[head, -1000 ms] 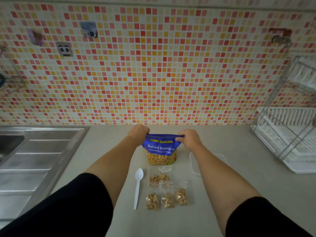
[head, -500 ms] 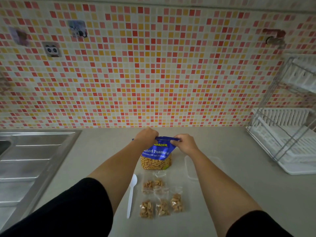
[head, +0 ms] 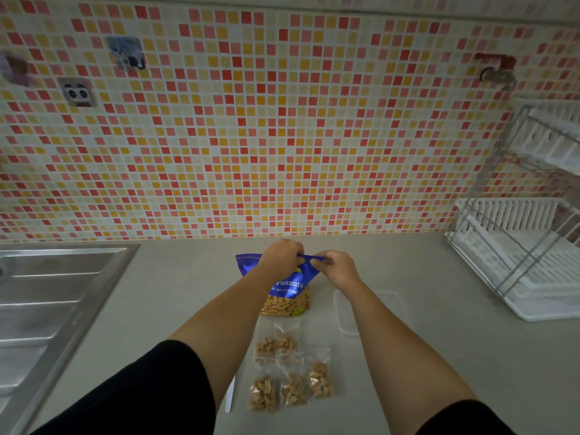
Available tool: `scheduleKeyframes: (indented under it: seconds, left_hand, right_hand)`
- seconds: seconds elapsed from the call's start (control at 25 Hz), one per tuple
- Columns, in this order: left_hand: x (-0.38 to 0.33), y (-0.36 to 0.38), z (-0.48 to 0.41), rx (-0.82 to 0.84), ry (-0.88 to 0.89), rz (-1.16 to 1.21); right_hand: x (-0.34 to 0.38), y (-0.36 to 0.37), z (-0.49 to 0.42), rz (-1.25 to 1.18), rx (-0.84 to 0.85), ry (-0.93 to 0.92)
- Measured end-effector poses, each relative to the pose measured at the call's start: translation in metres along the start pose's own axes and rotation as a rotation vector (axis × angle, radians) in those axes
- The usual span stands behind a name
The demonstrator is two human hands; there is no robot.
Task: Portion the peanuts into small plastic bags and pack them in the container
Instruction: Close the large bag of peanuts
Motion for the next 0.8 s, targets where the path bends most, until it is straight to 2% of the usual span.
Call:
scheduleKeyframes:
  seconds: [0.12, 0.24, 0.44, 0.8]
  left_hand:
    - [0.007, 0.001, 0.003, -0.081, 0.015, -0.206]
    - [0.032, -0.008, 0.01, -0.15, 0.028, -0.283]
    - [0.076, -0.02, 0.02, -0.165, 0.011, -0.262]
    - [0.112, -0.025, 0.025, -0.158, -0.103, -0.117]
  right_hand:
    - [0.0, 0.002, -0.001, 0.027, -0.036, 0.034]
    - [-0.001, 0.004, -0.004, 0.014, -0.075, 0.07]
    - [-0.003, 0.003, -0.007, 0.016, -0.064, 0.049]
    - [-0.005, 0.006, -0.01, 0.014, -0.067, 0.044]
Point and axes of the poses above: each hand's wrist, its own z-axis away from the middle knuckle, its own y-axis out of the palm, x = y × z, the point moved 2 cm from there along -z, towards the middle knuckle, and after that the axes turned 13 degrees about -y, right-handed, at the moved point
